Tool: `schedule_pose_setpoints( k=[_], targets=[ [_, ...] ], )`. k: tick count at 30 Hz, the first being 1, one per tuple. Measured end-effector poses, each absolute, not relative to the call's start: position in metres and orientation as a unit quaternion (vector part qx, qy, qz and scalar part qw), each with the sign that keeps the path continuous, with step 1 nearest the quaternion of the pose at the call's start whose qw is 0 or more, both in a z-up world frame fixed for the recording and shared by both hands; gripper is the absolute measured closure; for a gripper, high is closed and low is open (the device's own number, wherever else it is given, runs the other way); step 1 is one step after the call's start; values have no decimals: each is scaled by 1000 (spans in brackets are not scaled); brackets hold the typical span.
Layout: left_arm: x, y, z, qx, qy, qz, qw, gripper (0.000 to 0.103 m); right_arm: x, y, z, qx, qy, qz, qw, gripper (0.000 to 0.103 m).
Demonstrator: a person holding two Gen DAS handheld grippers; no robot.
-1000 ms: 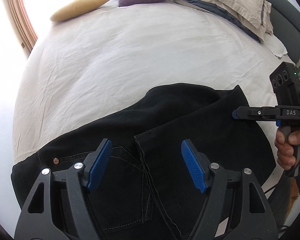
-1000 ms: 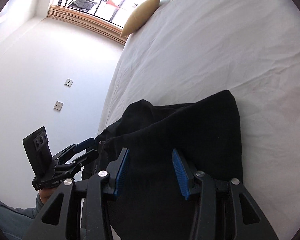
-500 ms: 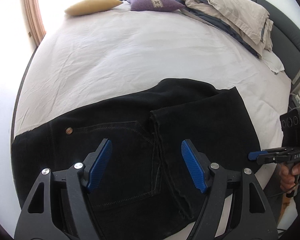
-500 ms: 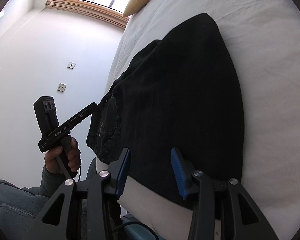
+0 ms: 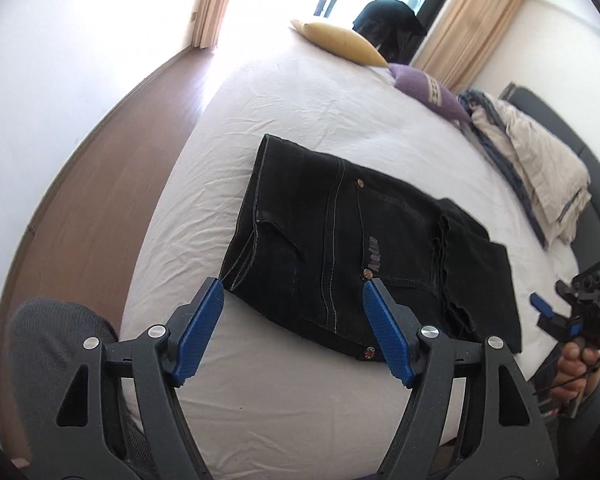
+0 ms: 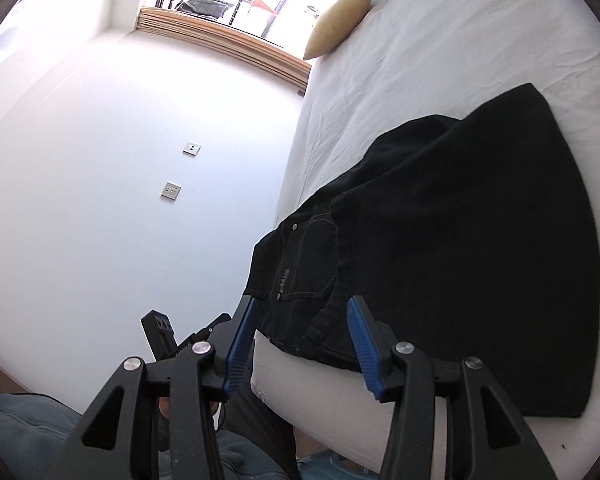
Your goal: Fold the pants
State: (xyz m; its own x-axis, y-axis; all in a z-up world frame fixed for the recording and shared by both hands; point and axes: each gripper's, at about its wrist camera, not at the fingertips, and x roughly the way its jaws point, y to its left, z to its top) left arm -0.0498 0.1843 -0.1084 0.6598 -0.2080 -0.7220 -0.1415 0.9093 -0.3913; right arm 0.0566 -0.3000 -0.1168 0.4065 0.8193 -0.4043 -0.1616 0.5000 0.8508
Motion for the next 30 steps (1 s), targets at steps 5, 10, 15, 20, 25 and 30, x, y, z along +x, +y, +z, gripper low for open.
schedule_pose_setpoints(
  k=[5,10,15,20,25,30],
  targets=[
    [-51,196,-123,-306,390,-38,868,25,69,-267,-125,405,428,340,733,52],
    [-40,202,-155,-398,404,-49,822,25,67,-249,-140,428,435,347,712,52],
    [-28,211,-175,-459,396,-36,794,25,68,-240,-142,426,441,354,707,52],
    [-16,217,-197,-508,385,-30,770,25,74,-238,-139,430,436,358,705,52],
    [-10,230,-213,-555,377,-30,741,66,79,-238,-145,432,440,355,702,52],
    [-2,234,-220,-567,382,-34,729,89,89,-235,-156,423,461,345,700,52]
  ],
)
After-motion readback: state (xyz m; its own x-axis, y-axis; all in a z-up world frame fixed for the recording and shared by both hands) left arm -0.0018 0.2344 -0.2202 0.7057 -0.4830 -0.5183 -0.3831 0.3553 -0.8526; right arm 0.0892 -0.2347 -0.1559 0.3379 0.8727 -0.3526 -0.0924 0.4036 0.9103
